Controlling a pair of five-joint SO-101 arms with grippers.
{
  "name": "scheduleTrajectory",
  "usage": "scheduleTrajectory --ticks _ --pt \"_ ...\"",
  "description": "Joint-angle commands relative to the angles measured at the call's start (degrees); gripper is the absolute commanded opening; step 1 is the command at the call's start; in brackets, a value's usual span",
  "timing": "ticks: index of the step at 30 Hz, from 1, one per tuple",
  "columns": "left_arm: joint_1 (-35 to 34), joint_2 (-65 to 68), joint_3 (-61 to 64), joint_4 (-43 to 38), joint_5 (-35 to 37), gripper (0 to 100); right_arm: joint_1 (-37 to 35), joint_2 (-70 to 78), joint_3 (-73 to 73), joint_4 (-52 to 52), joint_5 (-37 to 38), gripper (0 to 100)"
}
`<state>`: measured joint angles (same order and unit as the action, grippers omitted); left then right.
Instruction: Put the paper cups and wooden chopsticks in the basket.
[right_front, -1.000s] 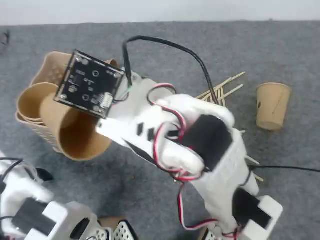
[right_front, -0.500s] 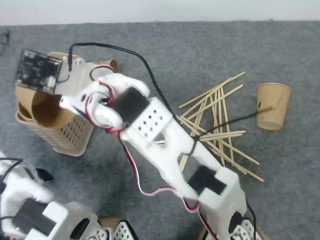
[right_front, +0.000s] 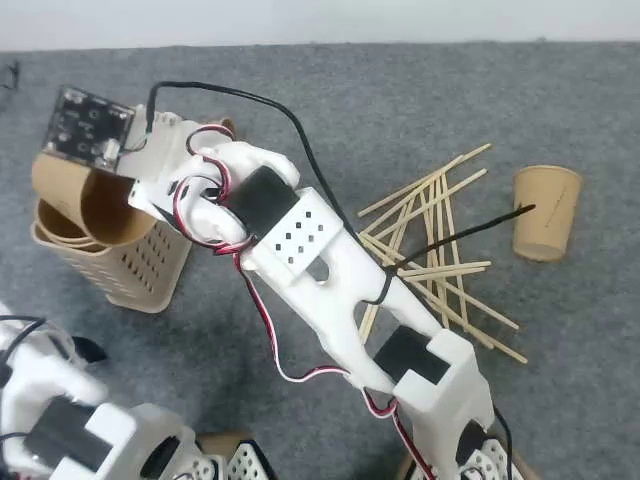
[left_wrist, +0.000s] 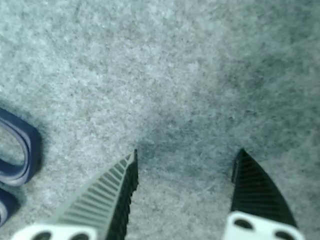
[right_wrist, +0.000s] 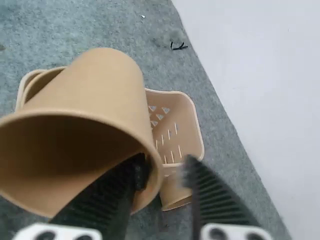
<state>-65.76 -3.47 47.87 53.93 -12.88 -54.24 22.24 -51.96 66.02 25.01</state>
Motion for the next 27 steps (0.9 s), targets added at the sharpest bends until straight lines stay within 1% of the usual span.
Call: scheduleTrajectory --ticks 1,6,11,14,18,23,27 --pt "1.41 -0.62 0.48 -0.62 -0.26 30 0.84 -0.13 -6.07 -0.13 -3.08 25.2" --pt "1.41 -0.62 0.48 -0.44 -0.26 30 0.4 1.8 -6.95 -6.55 -3.16 22.7" --pt "1.41 -0.62 0.48 -0.44 -0.26 30 -3.03 4.97 -6.95 -12.26 -3.08 22.7" --pt "1.41 -0.62 0.48 -0.44 -0.26 30 -4.35 5.41 -7.82 -13.49 -3.08 22.7" --pt "1.41 -0.62 0.48 -0.44 -0.26 30 -4.18 5.32 -12.22 -13.05 -3.25 22.1" --pt "1.41 -0.62 0.48 -0.35 -0.26 30 -4.26 6.11 -15.21 -13.49 -3.08 10.9" --pt "1.41 -0.62 0.48 -0.35 -0.26 30 -5.93 11.03 -11.87 -13.49 -3.08 9.1"
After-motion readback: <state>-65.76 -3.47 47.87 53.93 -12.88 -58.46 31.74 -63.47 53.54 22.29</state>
